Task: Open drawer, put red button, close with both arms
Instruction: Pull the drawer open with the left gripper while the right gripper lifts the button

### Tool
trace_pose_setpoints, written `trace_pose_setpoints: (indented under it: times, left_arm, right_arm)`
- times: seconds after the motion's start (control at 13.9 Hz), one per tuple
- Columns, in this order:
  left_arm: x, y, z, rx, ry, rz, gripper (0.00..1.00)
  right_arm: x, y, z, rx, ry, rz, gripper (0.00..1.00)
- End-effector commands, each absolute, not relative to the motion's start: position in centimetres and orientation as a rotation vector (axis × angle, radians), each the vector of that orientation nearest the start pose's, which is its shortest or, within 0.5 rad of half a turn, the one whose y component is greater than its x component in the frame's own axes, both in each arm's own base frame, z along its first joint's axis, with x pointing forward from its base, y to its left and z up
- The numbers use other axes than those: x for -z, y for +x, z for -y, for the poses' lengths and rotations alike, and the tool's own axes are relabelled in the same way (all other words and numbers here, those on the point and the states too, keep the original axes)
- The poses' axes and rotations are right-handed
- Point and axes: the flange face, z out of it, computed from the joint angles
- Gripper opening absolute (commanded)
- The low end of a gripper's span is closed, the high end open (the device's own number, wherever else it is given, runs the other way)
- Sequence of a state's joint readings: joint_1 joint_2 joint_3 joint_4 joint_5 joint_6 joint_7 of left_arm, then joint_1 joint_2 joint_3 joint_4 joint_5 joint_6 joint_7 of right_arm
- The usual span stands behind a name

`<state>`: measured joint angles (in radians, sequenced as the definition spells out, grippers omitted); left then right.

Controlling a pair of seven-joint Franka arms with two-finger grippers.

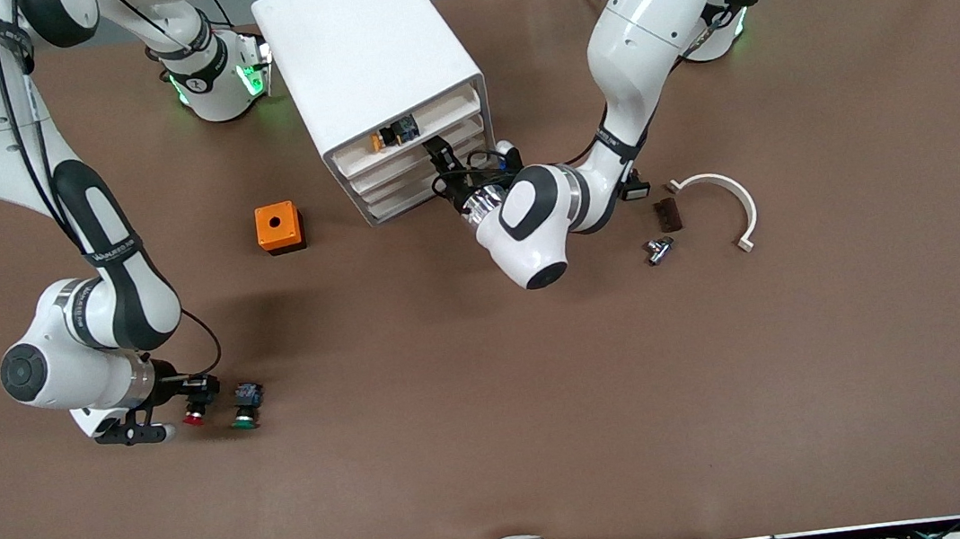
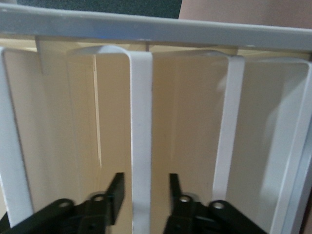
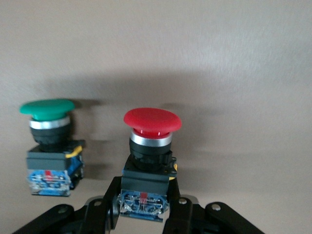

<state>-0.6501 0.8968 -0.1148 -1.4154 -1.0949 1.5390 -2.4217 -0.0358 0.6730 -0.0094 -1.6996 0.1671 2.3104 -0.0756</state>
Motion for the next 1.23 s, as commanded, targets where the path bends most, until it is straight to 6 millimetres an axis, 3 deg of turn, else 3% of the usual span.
trace_pose_setpoints:
  times: [0.0, 0.14, 0.36, 0.58, 0.79, 0.94, 1.01, 1.15]
  left_arm:
    - [-18.6, 45.2, 50.6, -1.405, -0.947, 1.823, 0.0]
    - [-18.7, 46.0, 49.9, -1.419, -0.978, 1.833, 0.0]
    - [-19.4, 50.1, 46.7, -1.483, -1.009, 1.895, 0.0]
    - [-20.8, 54.5, 43.2, -1.581, -1.074, 1.952, 0.01]
    - [-20.1, 55.4, 42.5, -1.65, -1.207, 1.965, 0.04]
    - [-19.4, 55.2, 42.7, -1.648, -1.209, 1.967, 0.16]
    - [-19.5, 55.2, 42.8, -1.649, -1.215, 1.965, 0.34]
    - [-19.5, 55.1, 43.1, -1.653, -1.22, 1.965, 0.53]
  right_arm:
    - [-24.6, 67.3, 2.1, -0.034, -3.014, -0.088, 0.0]
    - [-28.2, 67.2, 0.1, -0.044, -3.009, -0.059, 0.0]
    - [-32.4, 66.6, -3.4, -0.08, -2.999, -0.152, 0.0]
    - [-34.3, 65.6, -6.1, -0.145, -2.987, -0.279, 0.0]
    - [-36.9, 64.4, -10.7, -0.178, -2.973, -0.453, 0.0]
    - [-38.4, 63.1, -14.5, -0.206, -2.961, -0.583, 0.0]
    - [-38.8, 62.4, -16.6, -0.229, -2.953, -0.665, 0.0]
    - [-39.9, 60.6, -21.3, -0.246, -2.932, -0.817, 0.0]
